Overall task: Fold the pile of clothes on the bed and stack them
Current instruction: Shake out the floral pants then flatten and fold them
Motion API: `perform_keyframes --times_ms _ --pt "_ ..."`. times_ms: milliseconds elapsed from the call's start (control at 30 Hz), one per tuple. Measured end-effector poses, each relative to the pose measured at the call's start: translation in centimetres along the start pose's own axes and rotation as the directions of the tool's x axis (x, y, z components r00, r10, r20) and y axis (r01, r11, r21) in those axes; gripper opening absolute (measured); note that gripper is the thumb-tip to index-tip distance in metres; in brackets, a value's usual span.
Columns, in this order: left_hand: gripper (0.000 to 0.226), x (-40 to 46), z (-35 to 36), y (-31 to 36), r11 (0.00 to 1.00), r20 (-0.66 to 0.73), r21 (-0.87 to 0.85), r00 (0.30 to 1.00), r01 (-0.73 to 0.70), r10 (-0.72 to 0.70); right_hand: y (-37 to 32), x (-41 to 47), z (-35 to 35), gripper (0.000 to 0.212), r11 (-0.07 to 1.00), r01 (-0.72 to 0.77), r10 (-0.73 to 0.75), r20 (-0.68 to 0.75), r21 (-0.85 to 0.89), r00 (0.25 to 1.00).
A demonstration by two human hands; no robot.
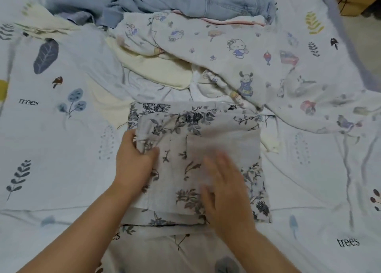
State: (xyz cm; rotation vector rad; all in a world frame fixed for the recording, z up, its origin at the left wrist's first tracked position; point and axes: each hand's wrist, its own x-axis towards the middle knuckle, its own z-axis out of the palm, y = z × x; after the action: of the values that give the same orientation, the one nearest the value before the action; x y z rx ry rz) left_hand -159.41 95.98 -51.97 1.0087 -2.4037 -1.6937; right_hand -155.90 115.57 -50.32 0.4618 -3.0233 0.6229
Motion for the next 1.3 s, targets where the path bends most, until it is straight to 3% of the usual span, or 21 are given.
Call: perform_keyframes --times_ms 67,133,167,267,333,400,467,533,600,700,800,867,967,1033,1100,1167,1300 --pt "0.047 0.0 -0.1 -1.0 0.985 0.017 0.16 0.997 0.068 -0.071 2.0 0.2 -0.2 0.06 0.975 -0.174 0.187 0.093 -0.136 0.978" --pt "0.062 0.1 0.5 -1.9 0.911 0.064 0.383 0.979 0.152 -0.191 3.7 -0.1 0.5 0.066 0.921 -0.256 0.349 0.334 -0.292 0.875" --pt "0.066 0.2 0.8 -1.8 0.869 0.069 0.48 0.982 0.124 -0.178 4.4 -0.4 0.9 0.066 0.907 -0.258 0.385 0.41 -0.333 0.827" --pt "0.067 0.5 2.3 0.0 0.747 0.074 0.639 0.981 -0.186 0.181 5.3 -0.4 1.1 0.063 0.931 -0.266 0.354 0.434 -0.251 0.829" --pt "0.054 1.1 4.0 1.9 0.668 0.146 0.63 0.906 -0.395 0.398 5.1 0.3 0.2 0.058 0.947 -0.306 0.319 0.353 -0.093 0.879" --pt "0.042 1.7 6.1 3.8 0.585 0.283 0.619 0.844 -0.524 0.456 5.2 1.7 -1.0 0.049 0.948 -0.31 0.29 0.204 0.073 0.935" --pt "0.033 2.6 8.2 5.5 0.547 0.421 0.618 0.826 -0.564 0.375 5.6 3.9 -2.3 0.047 0.948 -0.284 0.274 0.088 0.146 0.958" --pt "0.027 3.4 10.0 6.9 0.56 0.55 0.6 0.803 -0.571 0.23 6.0 6.9 -3.2 0.061 0.955 -0.258 0.252 0.061 0.148 0.966" --pt "0.026 3.9 11.1 7.7 0.612 0.636 0.545 0.758 -0.573 0.142 6.2 10.3 -3.8 0.069 0.968 -0.217 0.206 0.098 0.122 0.974" --pt "0.029 4.3 11.2 8.2 0.666 0.71 0.452 0.691 -0.594 0.134 6.4 14.5 -3.2 0.045 0.999 -0.032 0.019 0.264 0.043 0.964" --pt "0.01 4.8 10.2 7.7 0.675 0.759 0.414 0.641 -0.61 0.113 7.4 16.9 -2.3 0.037 0.953 0.157 -0.014 0.48 -0.259 0.877" --pt "0.017 5.4 9.4 7.6 0.661 0.757 0.441 0.647 -0.607 0.088 9.0 17.4 -2.7 0.036 0.879 0.216 0.028 0.498 -0.426 0.866" --pt "0.03 6.3 8.8 7.9 0.646 0.714 0.473 0.69 -0.599 0.116 11.3 17.1 -4.0 0.035 0.844 0.127 0.117 0.409 -0.521 0.905" --pt "0.037 6.5 9.0 8.0 0.635 0.689 0.492 0.712 -0.595 0.133 11.9 16.3 -4.0 0.035 0.898 0.061 0.129 0.394 -0.435 0.91" --pt "0.037 6.5 9.6 7.8 0.633 0.687 0.497 0.715 -0.594 0.131 12.2 15.6 -3.7 0.028 0.968 -0.09 0.181 0.407 -0.233 0.896" --pt "0.033 6.4 10.1 7.6 0.651 0.664 0.481 0.729 -0.587 0.167 12.6 15.2 -3.2 0.024 0.971 -0.22 0.237 0.427 -0.089 0.873" --pt "0.03 6.3 11.5 7.1 0.631 0.506 0.494 0.788 -0.598 0.351 12.7 15.1 -1.6 0.019 0.933 -0.358 0.359 0.067 -0.031 0.931"
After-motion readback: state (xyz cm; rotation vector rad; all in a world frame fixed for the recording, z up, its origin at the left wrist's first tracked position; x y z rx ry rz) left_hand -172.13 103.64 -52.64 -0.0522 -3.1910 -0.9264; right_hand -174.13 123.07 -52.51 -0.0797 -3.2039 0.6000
